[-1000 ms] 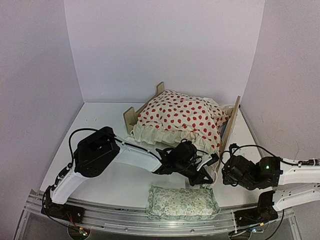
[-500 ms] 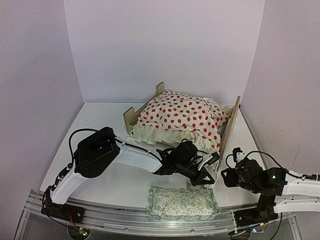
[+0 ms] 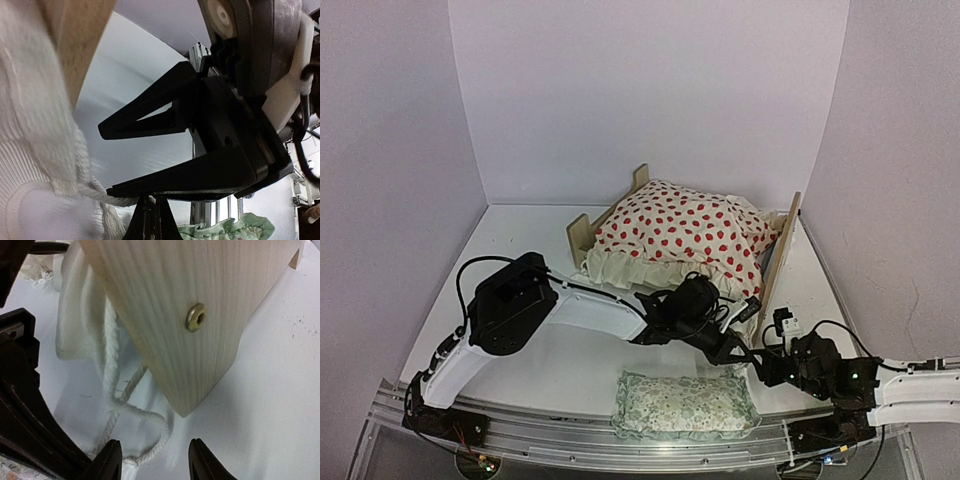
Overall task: Set up the pet bed
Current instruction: Tie the right ropes of the mattress at the bed frame.
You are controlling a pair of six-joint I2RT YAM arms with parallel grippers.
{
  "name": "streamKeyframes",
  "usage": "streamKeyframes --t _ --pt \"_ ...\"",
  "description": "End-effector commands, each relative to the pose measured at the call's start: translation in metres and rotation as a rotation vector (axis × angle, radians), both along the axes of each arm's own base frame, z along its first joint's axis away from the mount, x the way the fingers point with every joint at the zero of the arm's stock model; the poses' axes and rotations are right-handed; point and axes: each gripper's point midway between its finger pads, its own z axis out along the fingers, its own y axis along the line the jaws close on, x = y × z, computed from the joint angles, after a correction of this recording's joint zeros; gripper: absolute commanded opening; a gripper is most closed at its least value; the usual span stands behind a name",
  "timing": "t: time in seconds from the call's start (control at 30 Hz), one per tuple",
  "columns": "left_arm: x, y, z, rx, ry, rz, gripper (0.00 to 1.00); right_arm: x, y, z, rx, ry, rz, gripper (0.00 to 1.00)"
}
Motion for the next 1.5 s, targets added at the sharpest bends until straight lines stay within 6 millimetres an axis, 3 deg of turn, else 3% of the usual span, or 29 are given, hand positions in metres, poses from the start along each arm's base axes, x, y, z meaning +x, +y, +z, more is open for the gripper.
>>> streamKeyframes --t 0.0,0.33,0.67,0.9,1.0,1.47 --pt "0.019 -0.009 0.059 -0.080 0.030 0.051 0.00 0.002 0.013 0.006 0.002 -0.051 0.074 0.47" --pt "0.033 -0.005 0.077 -0.111 0.103 0.083 0.00 -0.003 0.012 0.003 -0.044 -0.075 0.132 0.46" --pt "0.051 0.007 0.084 -0.133 0.139 0.113 0.00 -0.007 -0.008 0.004 -0.064 -0.083 0.080 0.44" --pt "0.049 0.004 0.088 -0.142 0.195 0.098 0.00 -0.012 0.021 0.016 0.037 -0.161 0.228 0.43" --pt "0.047 0.002 0.090 -0.144 0.219 0.085 0.00 -0.011 0.024 0.012 0.036 -0.187 0.246 0.42" --pt "0.040 0.005 0.097 -0.146 0.257 0.062 0.00 0.011 0.001 0.000 -0.124 -0.216 0.095 0.42"
